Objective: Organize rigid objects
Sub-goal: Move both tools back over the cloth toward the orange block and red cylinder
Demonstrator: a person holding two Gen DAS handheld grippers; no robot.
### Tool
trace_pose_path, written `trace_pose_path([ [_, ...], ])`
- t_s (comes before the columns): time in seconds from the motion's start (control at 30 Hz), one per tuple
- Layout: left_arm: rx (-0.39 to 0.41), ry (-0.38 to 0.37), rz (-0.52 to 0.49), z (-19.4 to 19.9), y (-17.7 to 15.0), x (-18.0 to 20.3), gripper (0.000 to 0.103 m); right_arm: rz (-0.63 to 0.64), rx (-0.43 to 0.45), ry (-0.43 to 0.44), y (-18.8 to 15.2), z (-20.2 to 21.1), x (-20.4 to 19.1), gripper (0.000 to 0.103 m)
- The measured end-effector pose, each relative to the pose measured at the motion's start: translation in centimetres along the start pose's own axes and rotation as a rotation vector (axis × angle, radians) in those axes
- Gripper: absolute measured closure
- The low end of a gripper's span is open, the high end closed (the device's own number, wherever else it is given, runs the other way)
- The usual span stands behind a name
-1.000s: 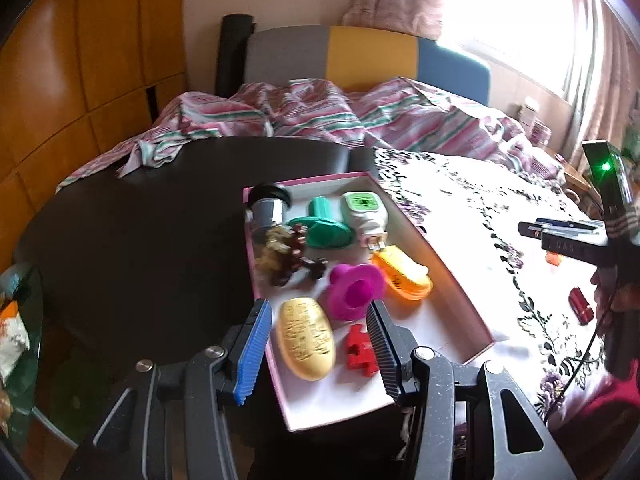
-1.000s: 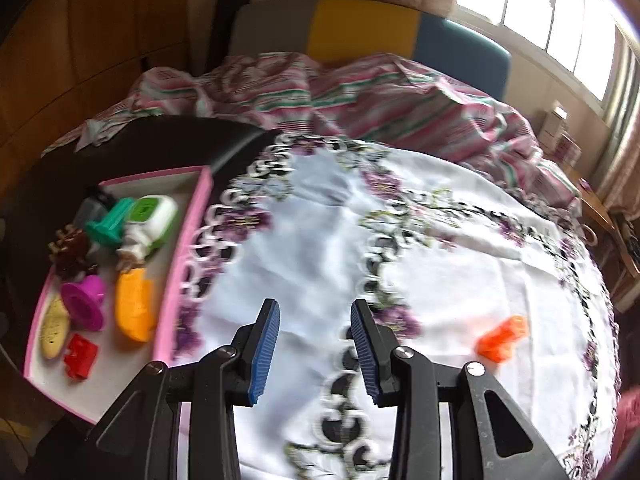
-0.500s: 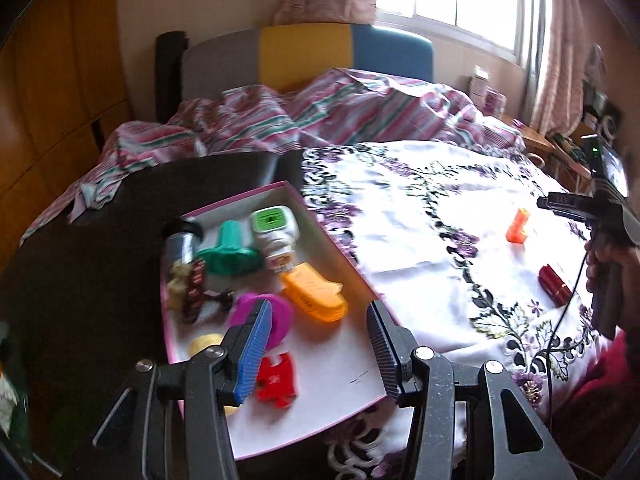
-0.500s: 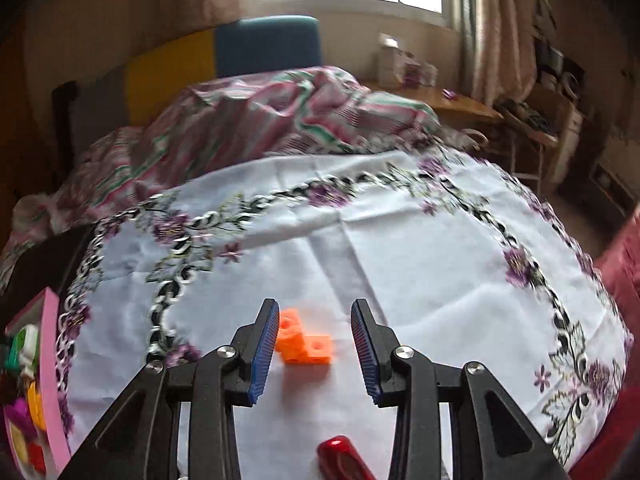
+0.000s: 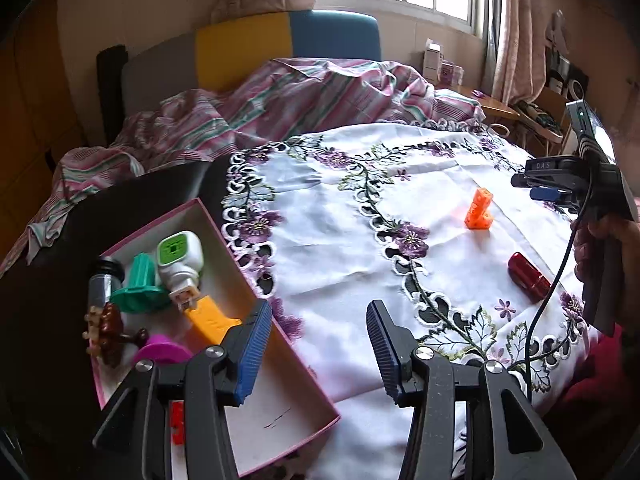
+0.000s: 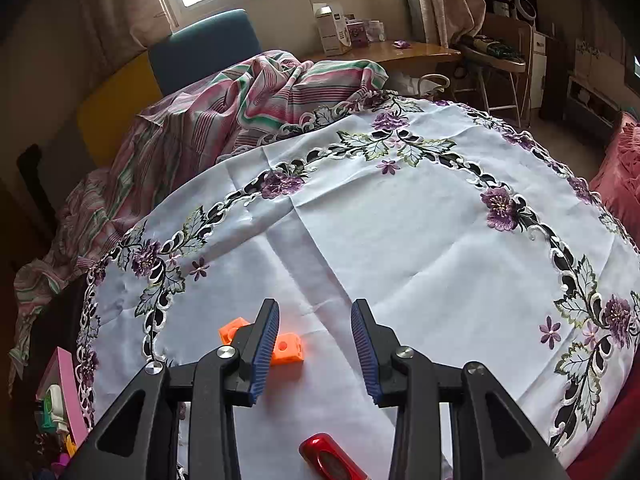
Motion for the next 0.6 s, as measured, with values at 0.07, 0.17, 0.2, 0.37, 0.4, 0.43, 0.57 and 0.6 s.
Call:
trace_pose_path([
  [0.07,-0.008,-0.007,-0.011,-0.5,0.1,0.6,0.053,-0.025,-0.005,0.009,0.1,0.0,0.4,0.065],
  [0.17,-0.021,-0.019,-0.023,-1.3,0.4,1.4,0.053,-0.064,-0.008,0.015,0.3,0.0,1.1,0.065],
  [0.2,-0.025,-0.024,-0.028,-1.6,0.5,1.7,0.053,-0.075,-0.009,0.018,0.3,0.0,1.3,0.065],
  [0.37,-0.041,-0.044,-0.052,-2.9,1.1,3.1,0.053,-0.110,-0.009,0.031,0.5,0.1,1.8,0.064],
  [0.4,-0.045,-0.048,-0.054,-3.2,1.2,3.4,0.053,-0.115,-0.007,0.030,0.6,0.1,1.9,0.064],
  [0.43,-0.050,-0.054,-0.058,-3.5,1.3,3.7,0.053,-0.122,-0.005,0.031,0.6,0.1,2.0,0.064],
  [0.57,-0.066,-0.080,-0.078,-4.8,1.8,5.1,0.053,-0.152,-0.003,0.038,0.8,0.1,2.6,0.064],
  [0.6,-0.068,-0.088,-0.081,-5.1,2.0,5.4,0.053,-0.158,-0.002,0.037,0.8,0.2,2.7,0.064],
])
Point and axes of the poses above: each gripper's, at about its wrist camera, not at the fingertips, and z roughly against the way its jaws point, x to its right, y to its top, the point moved 5 cm from there along -z, roughly the way its jaws point, and after that the axes turned 1 degree about -x, right-handed, at the moved point
